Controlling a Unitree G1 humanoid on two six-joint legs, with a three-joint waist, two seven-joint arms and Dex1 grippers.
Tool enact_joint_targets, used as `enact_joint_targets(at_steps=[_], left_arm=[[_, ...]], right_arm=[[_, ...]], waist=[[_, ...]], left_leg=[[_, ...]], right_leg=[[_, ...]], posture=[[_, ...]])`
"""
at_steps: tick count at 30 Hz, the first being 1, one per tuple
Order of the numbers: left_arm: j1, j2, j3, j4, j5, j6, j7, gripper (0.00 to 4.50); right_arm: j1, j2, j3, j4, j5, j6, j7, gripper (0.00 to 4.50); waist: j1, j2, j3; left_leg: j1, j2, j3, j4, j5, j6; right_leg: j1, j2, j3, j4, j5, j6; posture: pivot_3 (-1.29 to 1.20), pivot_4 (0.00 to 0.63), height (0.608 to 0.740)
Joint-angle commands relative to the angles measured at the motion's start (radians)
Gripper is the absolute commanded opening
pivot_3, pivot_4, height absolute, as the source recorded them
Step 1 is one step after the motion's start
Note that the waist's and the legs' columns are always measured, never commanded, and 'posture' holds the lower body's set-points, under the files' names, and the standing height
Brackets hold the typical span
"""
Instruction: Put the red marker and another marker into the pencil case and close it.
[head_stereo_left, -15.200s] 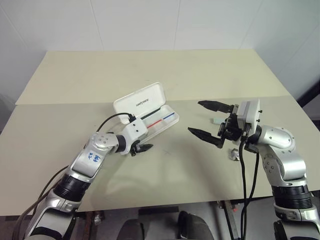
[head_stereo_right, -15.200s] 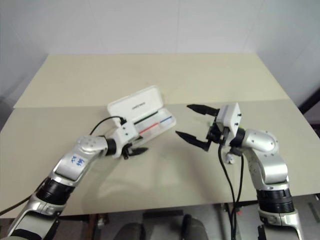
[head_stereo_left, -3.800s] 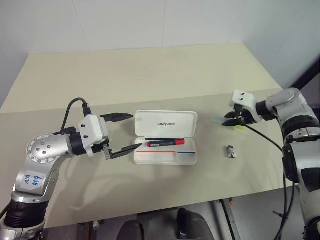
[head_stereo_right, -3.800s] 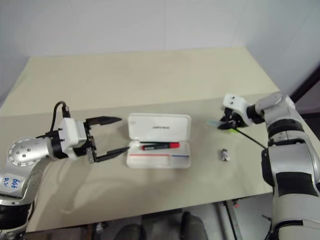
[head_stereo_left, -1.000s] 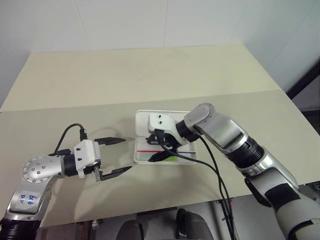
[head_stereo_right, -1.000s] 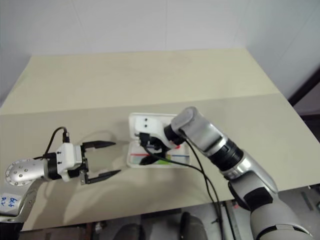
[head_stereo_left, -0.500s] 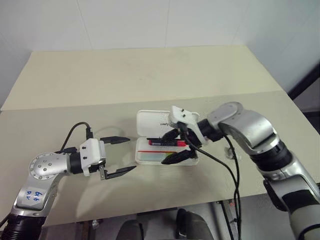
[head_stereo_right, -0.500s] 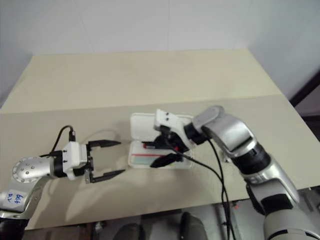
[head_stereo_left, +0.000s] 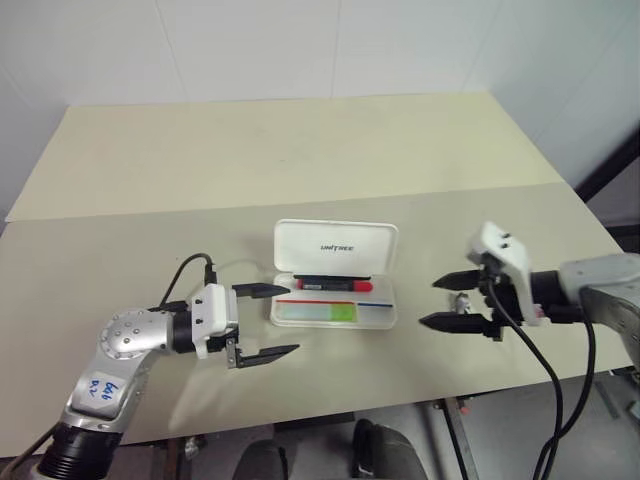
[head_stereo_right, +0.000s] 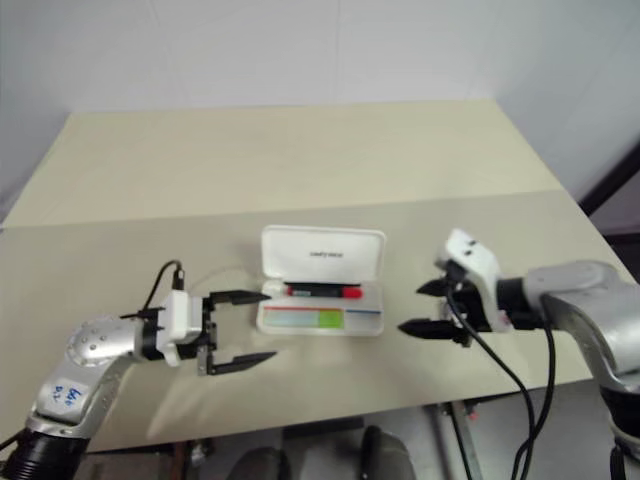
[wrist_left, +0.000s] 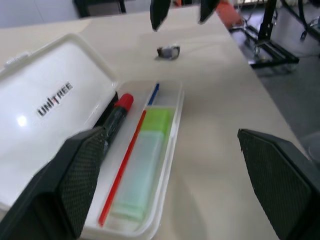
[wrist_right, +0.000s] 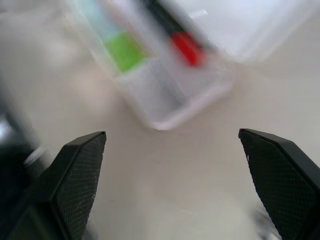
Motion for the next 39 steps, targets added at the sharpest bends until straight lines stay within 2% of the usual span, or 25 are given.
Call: enact_joint_targets(at_steps=[1,5,10,14,21,31,34,39], left_arm=[[-0.024,-0.023,-0.022,0.006,0.001,-0.018,-0.003,4.50],[-0.039,-0.027,-0.027,0.025,0.003,-0.026,-0.011,4.50],[-0.045,-0.024,-0.025,0.045,0.002,-0.039,-0.022,4.50],[-0.047,-0.025,-0.025,0.052,0.002,-0.045,-0.026,4.50],[-0.071,-0.028,-0.026,0.076,0.002,-0.050,-0.042,4.50],[-0.099,-0.023,-0.018,0.115,0.006,-0.074,-0.054,4.50],[-0.109,-0.022,-0.013,0.124,0.009,-0.083,-0.051,4.50],[-0.122,-0.020,-0.009,0.142,0.014,-0.099,-0.049,4.50]], right_arm=[[0.089,0.037,-0.122,-0.061,-0.013,0.020,-0.118,4.47],[0.235,0.081,-0.173,-0.089,-0.037,-0.020,-0.204,4.47],[0.311,0.155,-0.204,-0.102,-0.066,-0.015,-0.334,4.47],[0.326,0.198,-0.211,-0.111,-0.067,-0.013,-0.393,4.47],[0.291,0.381,-0.218,-0.126,-0.066,0.025,-0.544,4.47],[0.324,0.476,-0.167,-0.049,-0.149,-0.080,-0.670,4.47],[0.327,0.487,-0.161,-0.008,-0.165,-0.122,-0.682,3.84],[0.295,0.496,-0.138,0.019,-0.160,-0.160,-0.685,1.95]], waist=[[0.008,0.000,0.000],[0.015,0.000,-0.001],[0.012,0.000,-0.001],[0.012,0.001,-0.001],[0.011,0.001,-0.001],[0.012,0.003,-0.001],[0.010,0.003,-0.002],[0.006,0.002,-0.002]], left_leg=[[0.000,0.000,0.000,0.000,0.000,0.000],[0.000,0.000,-0.001,0.000,0.000,0.000],[0.000,0.000,0.000,0.000,0.000,0.000],[0.000,0.000,0.000,-0.001,0.000,0.000],[0.000,0.000,-0.001,-0.001,0.000,0.000],[0.001,-0.001,-0.001,-0.001,-0.001,0.001],[0.000,-0.001,0.000,-0.001,-0.001,0.001],[0.000,-0.001,0.000,-0.001,-0.001,0.002]], right_leg=[[0.000,0.000,0.000,0.000,0.000,0.000],[0.000,0.000,0.000,0.000,0.000,0.000],[0.000,0.000,0.001,0.000,0.000,0.000],[0.000,0.001,0.001,0.000,0.000,0.000],[0.000,0.001,0.001,0.000,0.000,-0.001],[0.000,0.001,0.001,0.000,0.000,-0.001],[0.000,0.001,0.002,0.000,0.000,-0.001],[0.001,0.001,0.003,0.001,0.000,-0.001]], posture=[[0.00,0.150,0.740],[0.00,0.150,0.740],[0.00,0.150,0.740],[0.00,0.150,0.740],[0.00,0.150,0.740],[0.00,0.150,0.740],[0.00,0.150,0.740],[0.00,0.150,0.740]])
